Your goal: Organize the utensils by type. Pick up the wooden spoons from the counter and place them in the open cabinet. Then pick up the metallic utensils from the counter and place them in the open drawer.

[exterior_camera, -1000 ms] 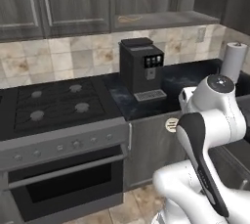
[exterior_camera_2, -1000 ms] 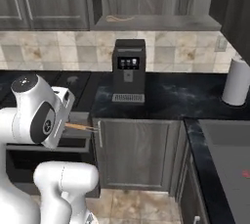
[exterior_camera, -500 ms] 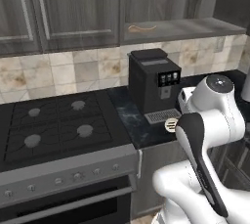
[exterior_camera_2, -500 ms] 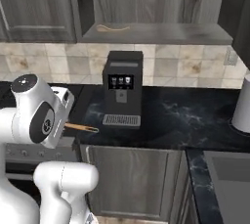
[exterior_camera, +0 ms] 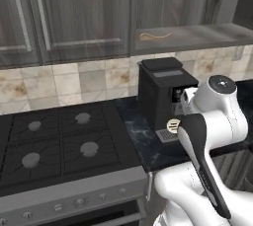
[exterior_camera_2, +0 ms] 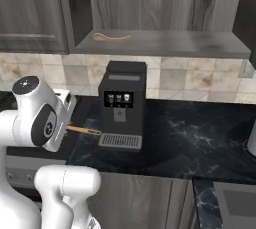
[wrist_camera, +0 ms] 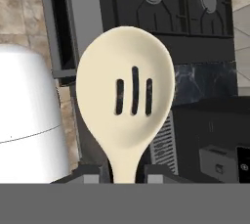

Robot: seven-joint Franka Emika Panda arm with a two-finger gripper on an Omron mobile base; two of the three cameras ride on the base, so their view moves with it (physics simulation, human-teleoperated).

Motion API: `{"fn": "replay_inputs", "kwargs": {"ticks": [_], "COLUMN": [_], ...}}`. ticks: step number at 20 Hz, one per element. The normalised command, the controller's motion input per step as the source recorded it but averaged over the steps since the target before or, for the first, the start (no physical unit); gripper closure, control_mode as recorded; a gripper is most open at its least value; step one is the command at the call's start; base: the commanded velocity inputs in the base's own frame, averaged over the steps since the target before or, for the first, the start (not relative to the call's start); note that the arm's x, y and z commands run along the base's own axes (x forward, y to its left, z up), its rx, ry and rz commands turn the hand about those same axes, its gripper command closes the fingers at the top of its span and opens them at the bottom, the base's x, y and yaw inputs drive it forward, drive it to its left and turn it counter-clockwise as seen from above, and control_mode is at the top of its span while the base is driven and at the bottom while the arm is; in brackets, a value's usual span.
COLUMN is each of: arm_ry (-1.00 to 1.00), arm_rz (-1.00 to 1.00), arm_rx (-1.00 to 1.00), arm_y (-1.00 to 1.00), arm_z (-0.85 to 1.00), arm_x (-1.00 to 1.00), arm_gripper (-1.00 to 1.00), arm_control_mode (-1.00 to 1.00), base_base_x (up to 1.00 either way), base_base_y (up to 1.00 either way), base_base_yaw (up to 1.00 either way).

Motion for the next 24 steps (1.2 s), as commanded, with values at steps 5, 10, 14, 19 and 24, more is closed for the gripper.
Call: {"fn": "replay_inputs", "kwargs": {"ticks": [5, 10, 14, 19, 24], "arm_ry": [0.00, 0.00, 0.00, -0.01, -0.02], "arm_rz": [0.03, 0.13, 0.01, 0.00, 0.00], "arm_rx": [0.03, 0.19, 0.17, 0.07, -0.02], "arm_y": [-0.05, -0.36, -0.46, -0.31, -0.10], "arm_z": [0.01, 0.19, 0.32, 0.46, 0.66], "arm_x": [0.00, 0.00, -0.03, -0.05, 0.06], "arm_gripper": [1.00, 1.00, 1.00, 1.00, 1.00], "arm_control_mode": [-1.00, -1.00, -1.00, -1.00, -1.00], "base_base_x": [0.18, 0.00, 0.00, 0.00, 0.00], "base_base_y": [-0.08, 0.00, 0.00, 0.00, 0.00], "base_base_yaw": [0.12, 0.00, 0.00, 0.00, 0.00]}}
